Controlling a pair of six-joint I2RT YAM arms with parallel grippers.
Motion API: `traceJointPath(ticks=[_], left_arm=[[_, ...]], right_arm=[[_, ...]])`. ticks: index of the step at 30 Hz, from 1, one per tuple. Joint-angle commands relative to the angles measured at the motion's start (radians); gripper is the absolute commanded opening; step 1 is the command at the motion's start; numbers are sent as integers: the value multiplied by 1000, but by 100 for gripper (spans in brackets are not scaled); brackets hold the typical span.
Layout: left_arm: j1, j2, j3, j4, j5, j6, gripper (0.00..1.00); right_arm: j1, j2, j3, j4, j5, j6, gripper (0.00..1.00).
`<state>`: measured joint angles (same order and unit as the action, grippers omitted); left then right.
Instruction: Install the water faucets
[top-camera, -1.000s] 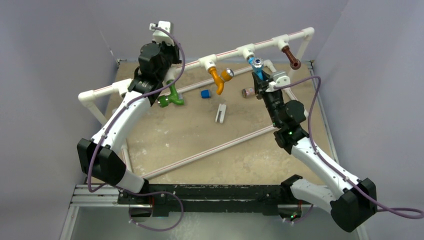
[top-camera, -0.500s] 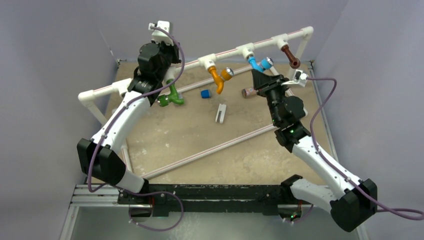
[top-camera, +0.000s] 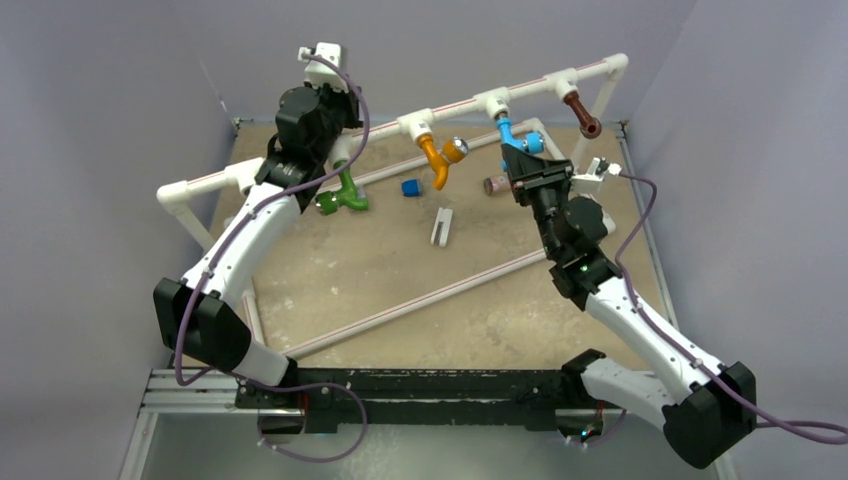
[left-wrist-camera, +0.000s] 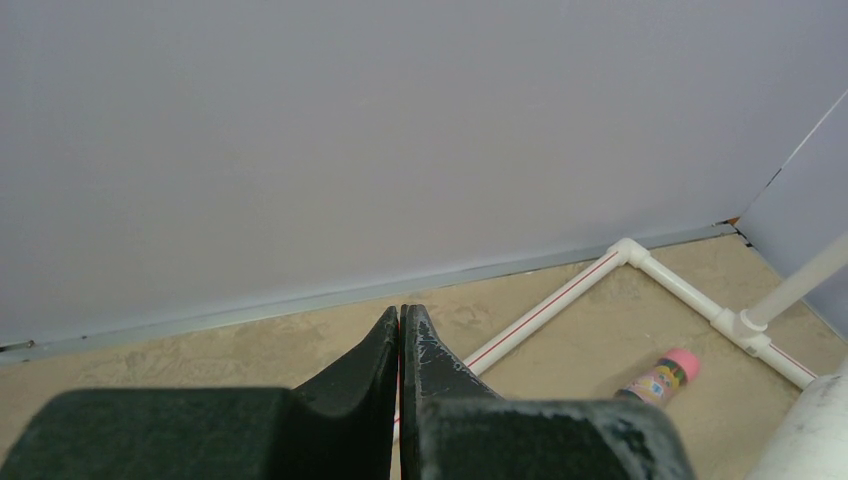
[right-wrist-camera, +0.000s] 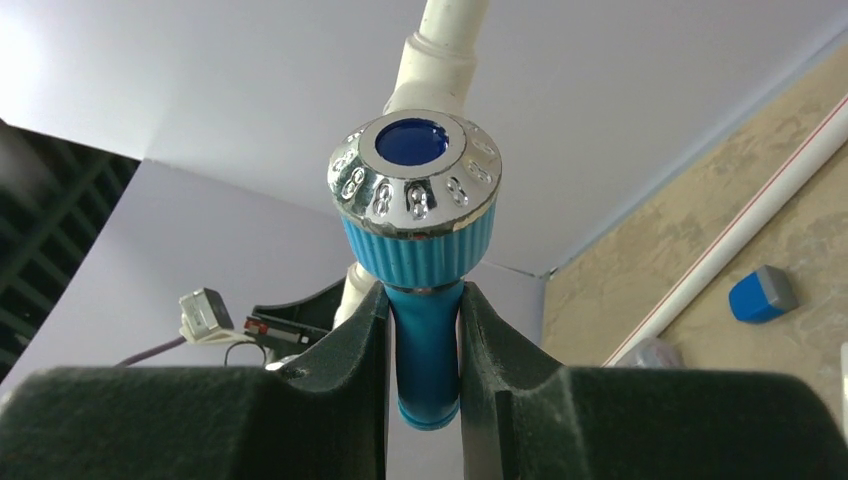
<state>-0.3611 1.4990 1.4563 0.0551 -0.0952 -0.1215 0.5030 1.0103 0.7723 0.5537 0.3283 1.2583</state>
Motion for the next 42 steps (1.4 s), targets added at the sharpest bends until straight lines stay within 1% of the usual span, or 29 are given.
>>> traceJointPath(ticks=[1,4,7,8,10,14,17,20,23,24,25,29,31,36,42], left_arm=[[-3,63,-88,-228,21,-10,0],[-4,64,-88,-228,23,-10,0],[-4,63,-89,-228,23,-10,0],[-4,64,-90,-228,24,-10,0],[-4,65,-91,-229,26,-9,0],[-4,66,-91,-229,23,-4,0],[-4,68,-91,-229,28,-4,0],[-4,68,-91,-230,28,-4,0],[-4,72,-91,-230,34,-6,0],[-4,72,-91,-230,36,-6,0],[-3,73,-91,-230,37,-6,0],[-4,76,-91,-231,37,-3,0],[-4,77,-91,-231,37,-1,0],[-4,78,-92,-230,37,0,0],[-4,81,-96,-229,36,2,0]], right_arm=[[2,-50,28,-48,83,12,0],[2,-66,44,-70,122,-79,0],[2,-70,61,-43,136,-264,0],[2,-67,66,-13,113,-351,0],[2,-64,84,-6,52,-487,0],[2,-115,70,5,-88,-728,0],[2,-120,115,-105,-113,-894,0],[2,-120,169,-222,-100,-1049,0],[2,-122,191,-268,-102,-1222,0],[3,-116,198,-280,-102,-1308,0],[2,-112,204,-296,-105,-1348,0],[2,-67,242,-368,-177,-1611,0],[2,-47,257,-394,-151,-1725,0],[2,-40,254,-382,-175,-1894,0],[3,-27,280,-375,-212,-1921,0]])
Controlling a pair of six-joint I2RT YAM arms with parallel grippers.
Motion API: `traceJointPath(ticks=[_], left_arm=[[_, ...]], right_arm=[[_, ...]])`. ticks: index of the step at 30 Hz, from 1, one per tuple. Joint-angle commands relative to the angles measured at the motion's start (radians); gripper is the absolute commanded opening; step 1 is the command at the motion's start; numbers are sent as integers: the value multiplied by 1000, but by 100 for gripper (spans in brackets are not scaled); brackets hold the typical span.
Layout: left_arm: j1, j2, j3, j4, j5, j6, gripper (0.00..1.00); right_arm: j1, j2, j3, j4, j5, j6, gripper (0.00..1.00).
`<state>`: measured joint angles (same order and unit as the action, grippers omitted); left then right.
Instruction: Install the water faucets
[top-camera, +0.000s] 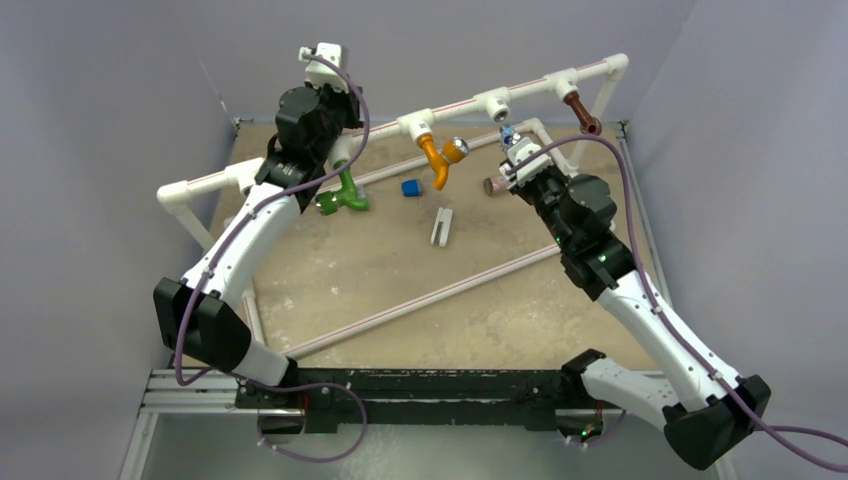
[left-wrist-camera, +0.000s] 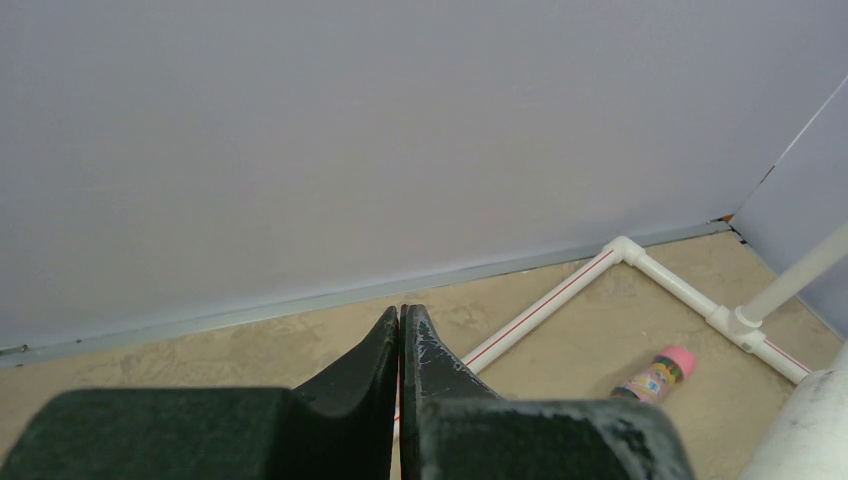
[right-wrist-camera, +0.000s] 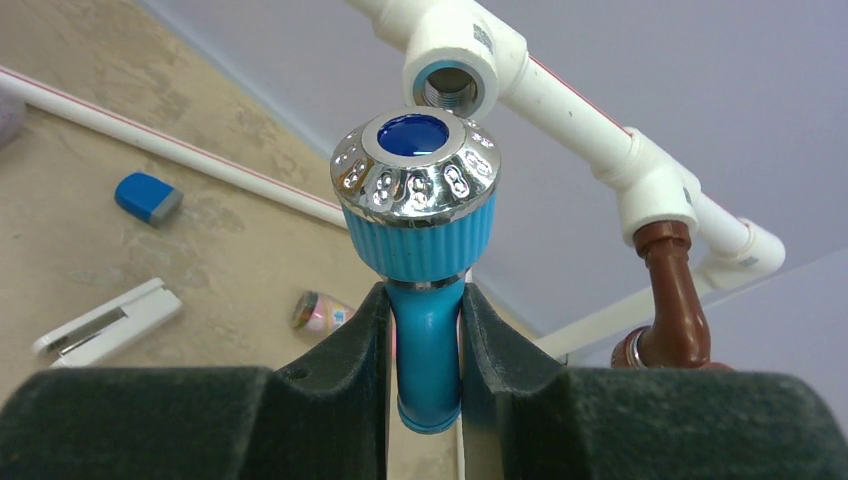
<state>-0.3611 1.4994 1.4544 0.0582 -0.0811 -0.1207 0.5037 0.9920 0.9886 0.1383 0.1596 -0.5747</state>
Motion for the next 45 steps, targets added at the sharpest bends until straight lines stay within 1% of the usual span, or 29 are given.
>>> traceJointPath(ticks=[1,5,11,15,19,29,36,43,45], left_arm=[[-4,81,-94,-233,23,1,0],[-4,82,-94,-234,27,1,0],[-4,80,-97,-231,27,1,0],[-4,79,-98,-233,29,1,0],[-4,79,-100,-232,24,4,0],[-4,81,-100,-231,26,5,0],[-4,82,-100,-231,26,7,0],[-4,81,-101,-232,30,9,0],[-4,81,-104,-231,30,8,0]], right_arm=[[4,-11,64,49,-48,-91,0],[4,-9,86,49,-69,-88,0],[5,6,109,51,-44,-104,0],[4,27,106,55,-22,-111,0],[4,37,95,55,-40,-100,0],[4,46,89,119,4,-77,0],[4,67,83,150,-31,39,0],[4,79,53,207,-27,278,0],[4,80,54,193,-61,372,0]])
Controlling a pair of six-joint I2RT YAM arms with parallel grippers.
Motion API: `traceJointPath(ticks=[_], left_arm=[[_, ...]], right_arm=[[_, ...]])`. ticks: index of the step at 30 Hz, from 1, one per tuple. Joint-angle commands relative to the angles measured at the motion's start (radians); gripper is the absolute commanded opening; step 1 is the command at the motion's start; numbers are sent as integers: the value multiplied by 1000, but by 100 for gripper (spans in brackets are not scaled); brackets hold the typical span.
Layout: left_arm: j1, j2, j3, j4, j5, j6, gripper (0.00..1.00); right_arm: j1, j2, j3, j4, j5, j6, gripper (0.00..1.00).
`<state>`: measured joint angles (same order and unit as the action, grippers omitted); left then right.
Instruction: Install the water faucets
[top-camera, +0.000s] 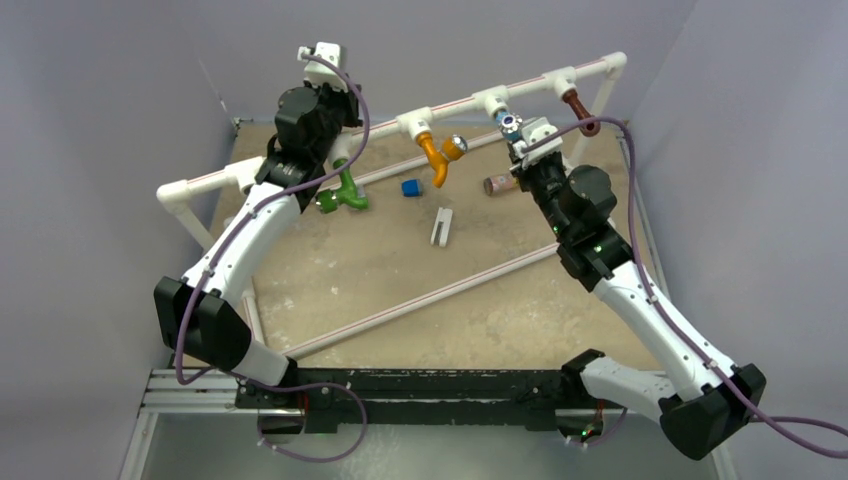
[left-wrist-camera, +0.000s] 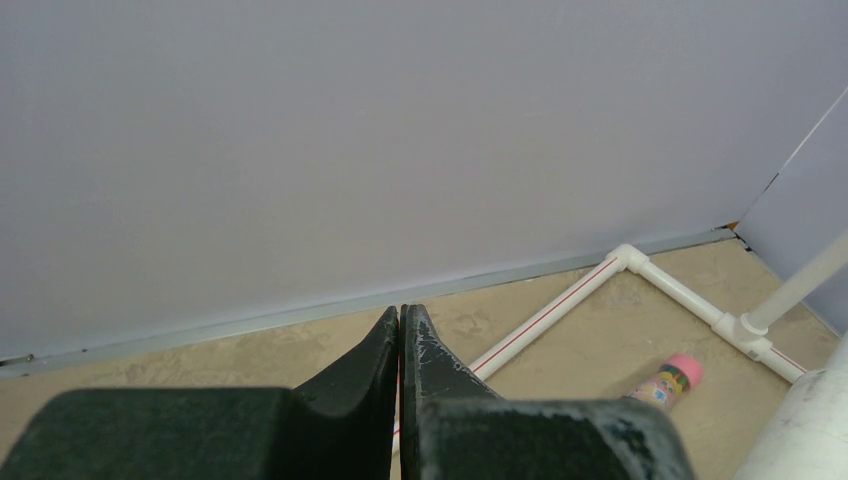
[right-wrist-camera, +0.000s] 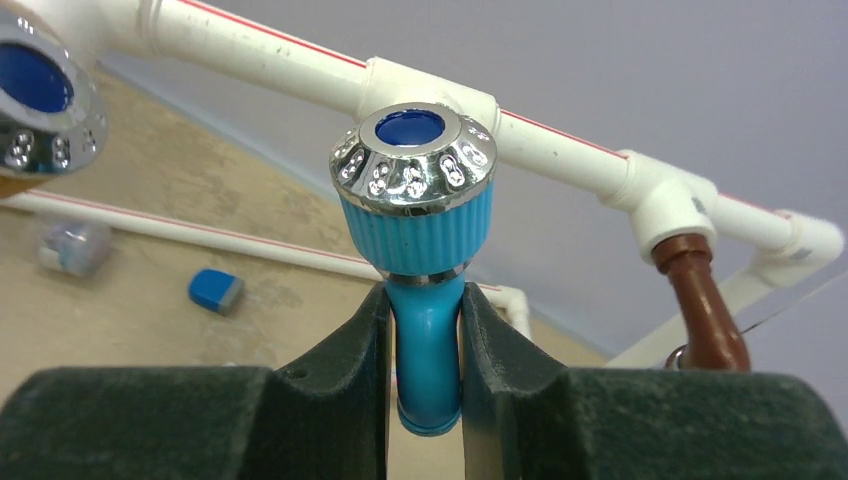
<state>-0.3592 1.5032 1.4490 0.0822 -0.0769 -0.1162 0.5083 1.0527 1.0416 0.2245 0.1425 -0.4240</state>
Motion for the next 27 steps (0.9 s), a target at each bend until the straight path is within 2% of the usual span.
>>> traceJointPath(ticks=[1,9,14,27], left_arm=[[-6,78,-99,-254,26,4,0],[-6,78,-101,-256,28,5,0],[-6,77,-104,-252,28,7,0],[-9,75,-112,-251,34,10,0]], right_arm=[[-1,17,-1,108,-42,260,0],[-2,1,-23,171,-13,561,0],[-2,-8,-52,207,75,758,0],[-4,-50,-99,222,129,1275,0]])
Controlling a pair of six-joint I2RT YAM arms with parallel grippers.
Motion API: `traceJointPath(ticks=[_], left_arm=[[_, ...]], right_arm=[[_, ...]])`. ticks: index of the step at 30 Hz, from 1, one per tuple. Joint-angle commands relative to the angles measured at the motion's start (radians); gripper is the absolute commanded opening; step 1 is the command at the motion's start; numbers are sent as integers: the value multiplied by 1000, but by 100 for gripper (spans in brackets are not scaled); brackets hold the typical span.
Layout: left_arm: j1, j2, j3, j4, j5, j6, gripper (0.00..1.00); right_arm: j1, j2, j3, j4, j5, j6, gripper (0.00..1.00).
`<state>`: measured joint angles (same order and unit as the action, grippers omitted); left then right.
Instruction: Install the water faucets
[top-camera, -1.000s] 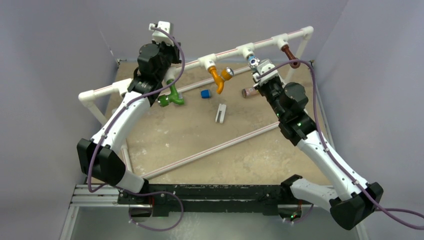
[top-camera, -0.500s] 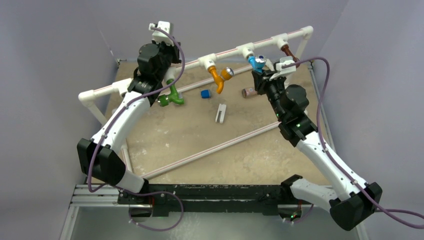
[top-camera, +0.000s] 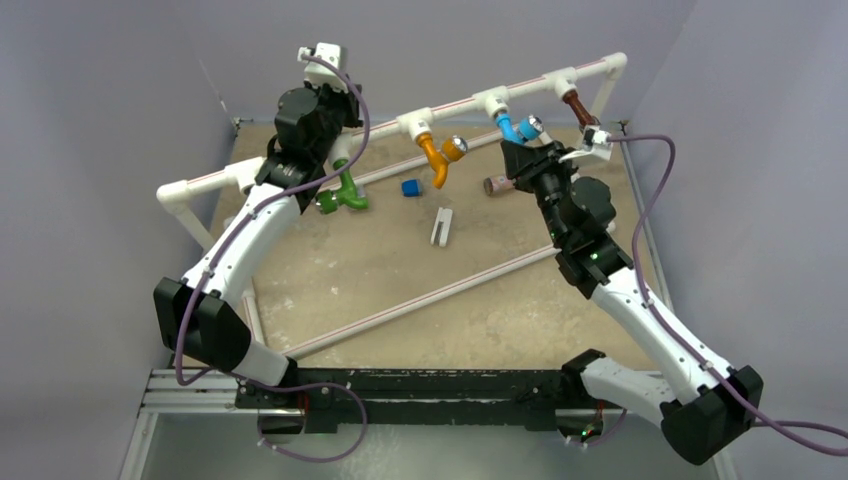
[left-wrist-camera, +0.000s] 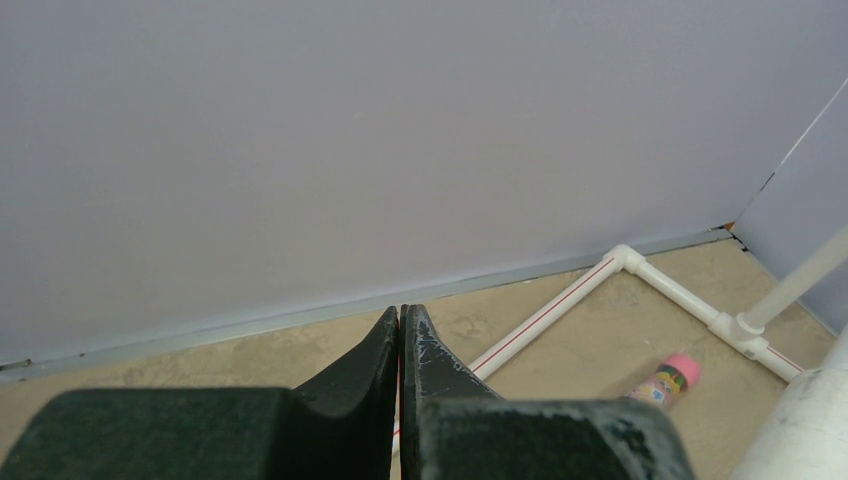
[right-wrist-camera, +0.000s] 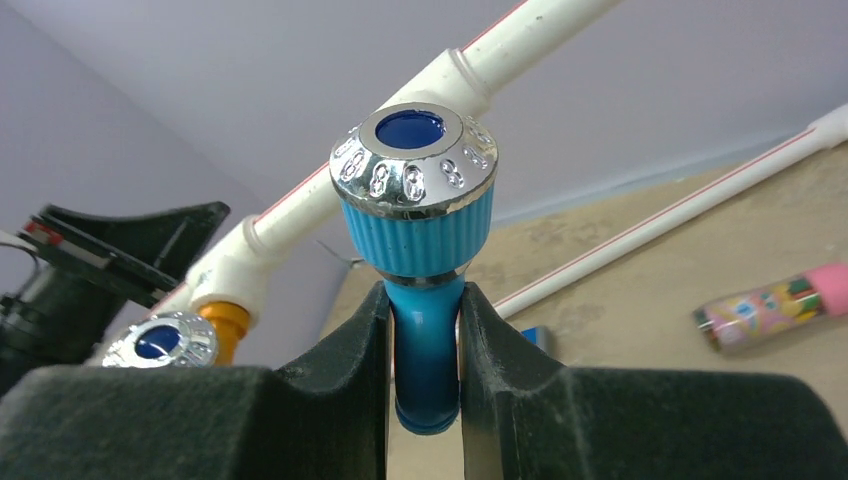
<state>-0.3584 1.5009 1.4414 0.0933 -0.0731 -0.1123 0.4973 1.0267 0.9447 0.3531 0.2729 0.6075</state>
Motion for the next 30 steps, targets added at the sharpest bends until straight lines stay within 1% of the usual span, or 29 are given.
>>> traceJointPath(ticks=[1,6,10,13,17,23,26,28,30], left_arm=[[-9,77,-105,-262,30,6,0],[-13,74,-107,-261,30,11,0],[-14,71,-112,-258,30,13,0],[-14,70,-117,-254,29,16,0],[-14,70,-118,-253,29,17,0],[-16,63,-122,-249,25,22,0],[-16,63,-123,-248,24,22,0],[-17,64,-123,-249,26,24,0],[-17,62,-124,-248,24,24,0]], right_arm=[[7,-27,-4,85,6,280,0],[6,-47,-30,79,36,439,0],[5,-61,-41,79,72,531,0],[2,-73,-32,63,100,585,0],[-10,-81,-17,54,123,604,0],[-17,-55,13,33,75,585,0],[-18,-80,-24,59,33,508,0],[-18,-114,-69,112,2,416,0],[-19,-147,-88,96,-11,348,0]])
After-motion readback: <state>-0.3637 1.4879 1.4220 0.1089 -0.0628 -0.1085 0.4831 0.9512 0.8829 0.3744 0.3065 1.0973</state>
